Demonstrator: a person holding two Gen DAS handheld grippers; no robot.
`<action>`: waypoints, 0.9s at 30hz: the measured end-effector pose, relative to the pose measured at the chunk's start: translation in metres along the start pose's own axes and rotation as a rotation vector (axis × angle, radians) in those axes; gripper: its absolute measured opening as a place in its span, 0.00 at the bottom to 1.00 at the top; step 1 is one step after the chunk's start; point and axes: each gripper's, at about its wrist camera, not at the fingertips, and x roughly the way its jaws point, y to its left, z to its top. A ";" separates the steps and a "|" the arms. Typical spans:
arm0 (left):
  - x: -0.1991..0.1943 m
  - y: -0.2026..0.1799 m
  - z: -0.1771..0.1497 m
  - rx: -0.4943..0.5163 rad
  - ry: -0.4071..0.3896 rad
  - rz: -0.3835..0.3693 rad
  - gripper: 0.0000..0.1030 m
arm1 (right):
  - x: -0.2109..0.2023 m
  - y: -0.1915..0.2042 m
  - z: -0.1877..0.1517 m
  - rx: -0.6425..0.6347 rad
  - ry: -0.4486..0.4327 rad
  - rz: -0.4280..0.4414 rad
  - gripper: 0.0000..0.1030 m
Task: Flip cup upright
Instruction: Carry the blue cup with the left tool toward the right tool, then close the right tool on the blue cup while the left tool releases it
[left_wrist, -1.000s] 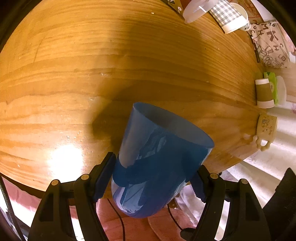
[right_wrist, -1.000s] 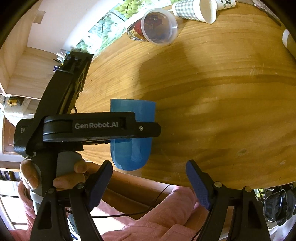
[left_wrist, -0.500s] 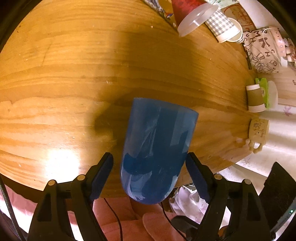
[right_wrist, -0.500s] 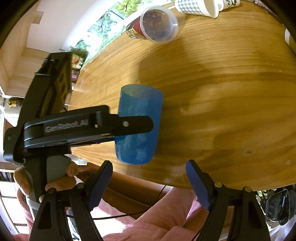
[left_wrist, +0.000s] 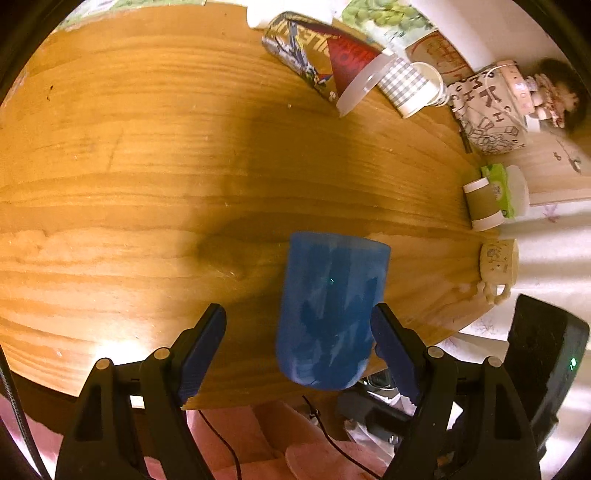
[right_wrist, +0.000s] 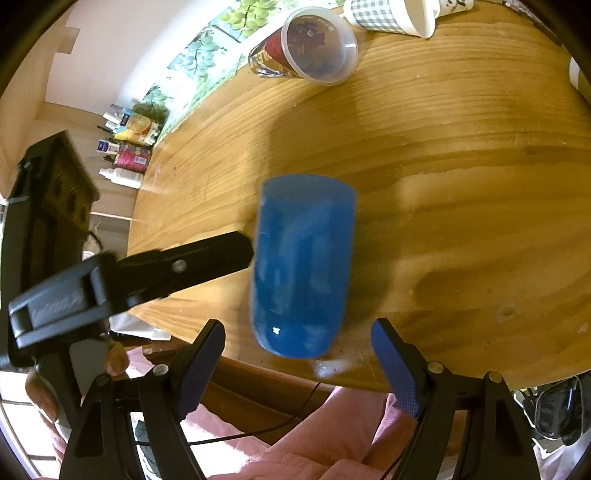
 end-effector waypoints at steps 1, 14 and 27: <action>-0.003 0.001 0.000 0.008 -0.015 -0.001 0.81 | 0.000 0.000 0.001 0.004 -0.002 -0.003 0.80; -0.030 0.008 0.000 0.107 -0.231 0.018 0.81 | 0.000 -0.003 0.016 0.065 -0.057 -0.077 0.80; -0.026 0.023 -0.007 0.208 -0.246 0.133 0.81 | 0.015 -0.003 0.041 0.087 -0.053 -0.146 0.80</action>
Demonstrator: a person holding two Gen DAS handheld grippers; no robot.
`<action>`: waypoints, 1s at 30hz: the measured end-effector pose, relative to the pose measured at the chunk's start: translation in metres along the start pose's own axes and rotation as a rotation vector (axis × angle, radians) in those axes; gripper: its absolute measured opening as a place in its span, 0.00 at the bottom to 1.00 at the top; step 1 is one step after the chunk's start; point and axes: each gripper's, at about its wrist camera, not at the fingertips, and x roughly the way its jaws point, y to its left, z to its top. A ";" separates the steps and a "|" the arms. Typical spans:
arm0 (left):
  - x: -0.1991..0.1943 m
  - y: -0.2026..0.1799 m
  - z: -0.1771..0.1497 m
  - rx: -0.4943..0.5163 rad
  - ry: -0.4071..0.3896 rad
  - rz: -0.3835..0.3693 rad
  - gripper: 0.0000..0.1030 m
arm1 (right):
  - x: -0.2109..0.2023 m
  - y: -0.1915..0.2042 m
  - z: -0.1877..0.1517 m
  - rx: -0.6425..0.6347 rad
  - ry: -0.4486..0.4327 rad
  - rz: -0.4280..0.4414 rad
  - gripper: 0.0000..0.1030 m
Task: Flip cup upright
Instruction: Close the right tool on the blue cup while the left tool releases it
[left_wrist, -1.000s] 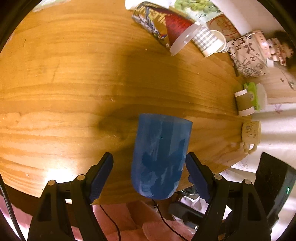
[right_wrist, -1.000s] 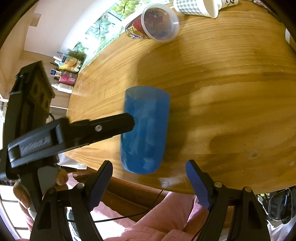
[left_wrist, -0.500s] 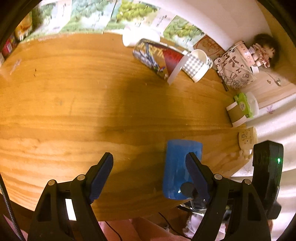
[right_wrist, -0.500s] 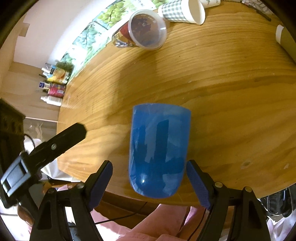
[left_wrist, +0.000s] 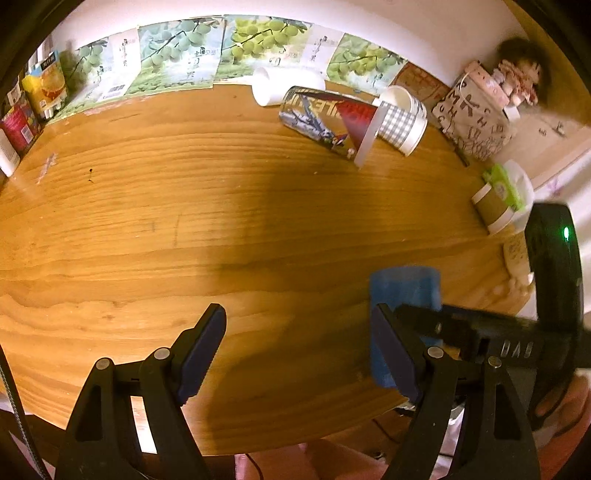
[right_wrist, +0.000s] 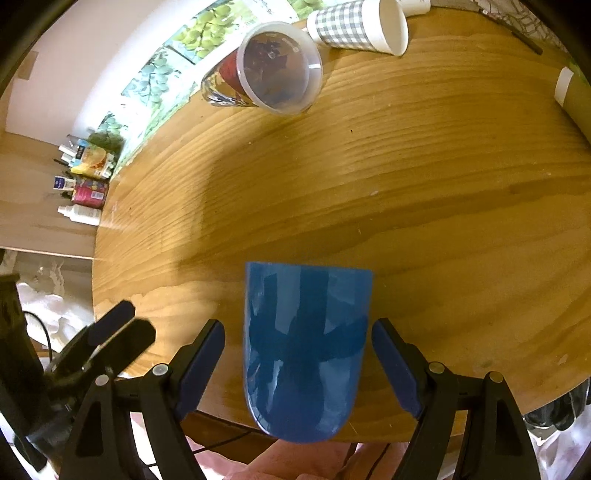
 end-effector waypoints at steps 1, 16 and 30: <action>0.000 0.001 -0.002 0.008 0.004 0.008 0.81 | 0.002 0.001 0.002 0.003 0.002 0.000 0.80; -0.020 -0.002 -0.024 0.152 -0.156 0.117 0.81 | 0.016 -0.001 0.016 0.062 0.044 -0.039 0.74; -0.023 0.003 -0.013 0.019 -0.209 0.056 0.81 | 0.009 0.005 0.016 -0.021 0.027 -0.075 0.70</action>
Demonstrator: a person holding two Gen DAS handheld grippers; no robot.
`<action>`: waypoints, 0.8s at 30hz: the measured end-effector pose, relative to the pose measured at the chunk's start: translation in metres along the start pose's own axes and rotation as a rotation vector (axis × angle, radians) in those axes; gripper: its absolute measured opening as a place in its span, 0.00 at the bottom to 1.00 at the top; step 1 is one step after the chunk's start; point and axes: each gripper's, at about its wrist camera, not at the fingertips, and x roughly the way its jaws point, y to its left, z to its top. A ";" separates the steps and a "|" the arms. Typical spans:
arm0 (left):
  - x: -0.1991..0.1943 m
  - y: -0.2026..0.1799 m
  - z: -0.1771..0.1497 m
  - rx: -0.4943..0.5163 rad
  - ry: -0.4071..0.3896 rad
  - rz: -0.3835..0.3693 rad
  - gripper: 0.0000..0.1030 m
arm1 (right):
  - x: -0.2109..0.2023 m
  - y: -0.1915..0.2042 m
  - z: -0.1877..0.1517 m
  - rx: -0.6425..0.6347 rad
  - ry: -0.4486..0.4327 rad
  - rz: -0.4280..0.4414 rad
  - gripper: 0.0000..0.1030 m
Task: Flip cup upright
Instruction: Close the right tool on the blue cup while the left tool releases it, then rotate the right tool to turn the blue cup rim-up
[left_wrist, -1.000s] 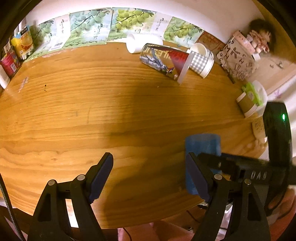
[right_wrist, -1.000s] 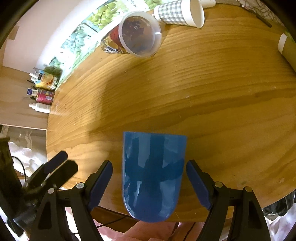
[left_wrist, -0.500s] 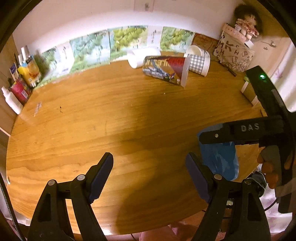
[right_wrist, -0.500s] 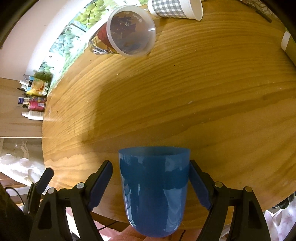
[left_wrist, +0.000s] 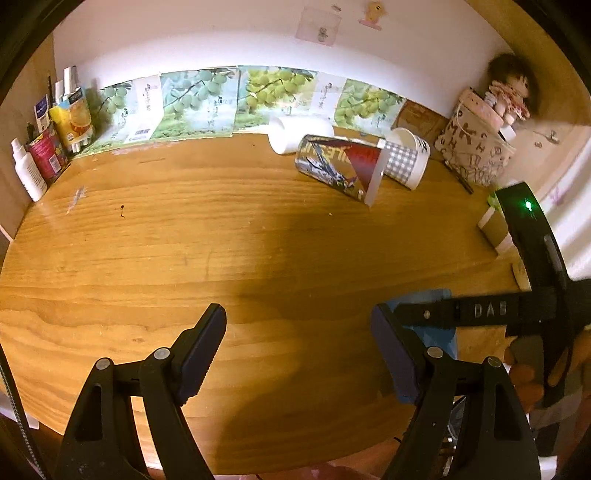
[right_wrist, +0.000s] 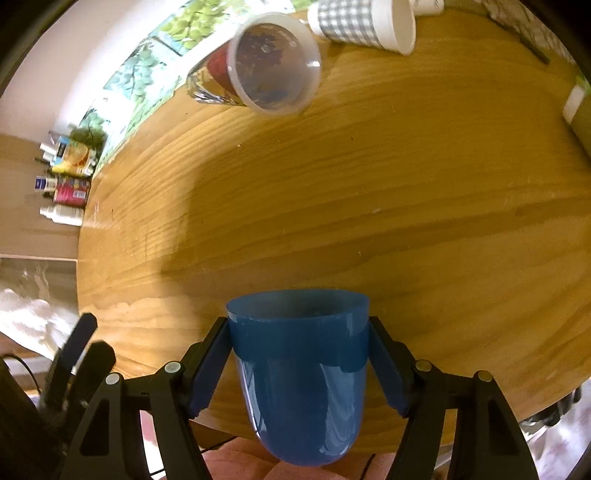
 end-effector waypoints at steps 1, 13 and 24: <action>0.000 0.000 0.000 -0.008 -0.001 -0.003 0.81 | -0.002 0.001 -0.001 -0.012 -0.011 -0.002 0.70; -0.021 -0.013 -0.001 -0.060 -0.053 -0.006 0.81 | -0.051 0.010 -0.009 -0.140 -0.373 -0.074 0.69; -0.034 -0.029 -0.024 -0.023 -0.023 0.057 0.81 | -0.067 -0.010 -0.020 -0.162 -0.673 -0.120 0.69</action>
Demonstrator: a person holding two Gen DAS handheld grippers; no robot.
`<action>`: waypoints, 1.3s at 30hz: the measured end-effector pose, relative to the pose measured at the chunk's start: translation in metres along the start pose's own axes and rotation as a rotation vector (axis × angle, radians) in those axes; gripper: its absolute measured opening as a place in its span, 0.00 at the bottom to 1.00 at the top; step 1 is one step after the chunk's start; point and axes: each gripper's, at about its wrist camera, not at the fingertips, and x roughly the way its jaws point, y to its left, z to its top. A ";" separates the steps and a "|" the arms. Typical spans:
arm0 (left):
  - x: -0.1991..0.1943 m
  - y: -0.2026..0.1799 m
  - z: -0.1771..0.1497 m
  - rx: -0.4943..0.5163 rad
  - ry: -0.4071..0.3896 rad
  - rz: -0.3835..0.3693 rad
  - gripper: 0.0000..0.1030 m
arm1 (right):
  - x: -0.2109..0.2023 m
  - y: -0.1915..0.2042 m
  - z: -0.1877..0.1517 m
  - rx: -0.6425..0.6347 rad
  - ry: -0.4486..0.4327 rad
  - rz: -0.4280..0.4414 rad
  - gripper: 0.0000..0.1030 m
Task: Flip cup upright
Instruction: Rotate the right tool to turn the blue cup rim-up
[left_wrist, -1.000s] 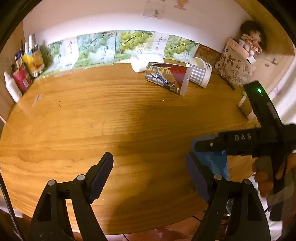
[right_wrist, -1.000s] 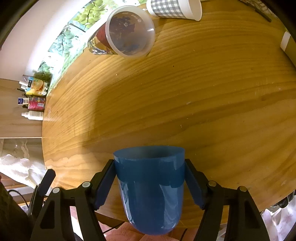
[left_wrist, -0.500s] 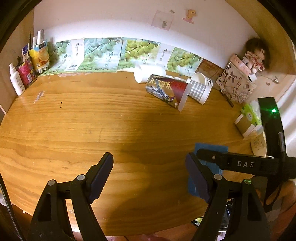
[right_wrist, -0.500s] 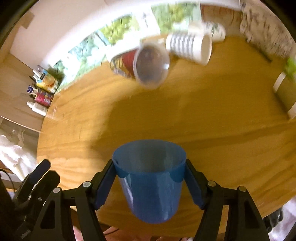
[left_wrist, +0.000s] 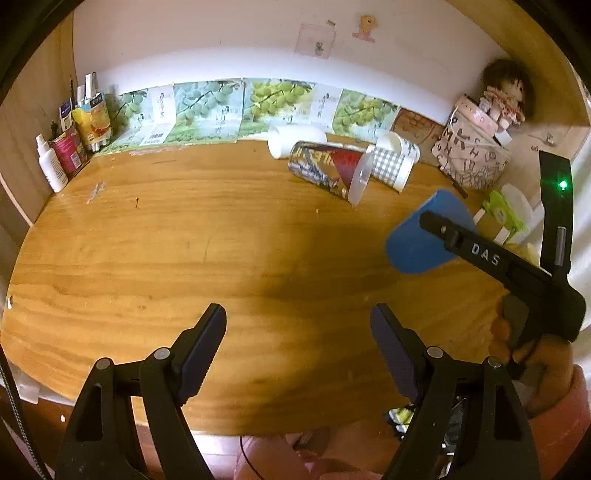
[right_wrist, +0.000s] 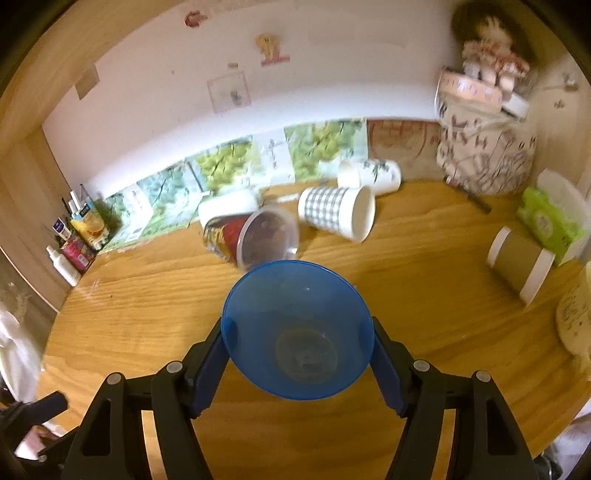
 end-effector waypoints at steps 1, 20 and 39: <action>-0.001 -0.001 -0.002 0.001 0.004 0.006 0.81 | -0.002 -0.001 -0.003 -0.006 -0.030 0.000 0.69; -0.020 0.003 -0.025 -0.044 0.000 0.090 0.81 | -0.013 0.014 -0.050 -0.132 -0.300 0.071 0.69; -0.023 -0.016 -0.040 -0.041 0.010 0.067 0.81 | -0.020 0.004 -0.077 -0.196 -0.247 0.118 0.69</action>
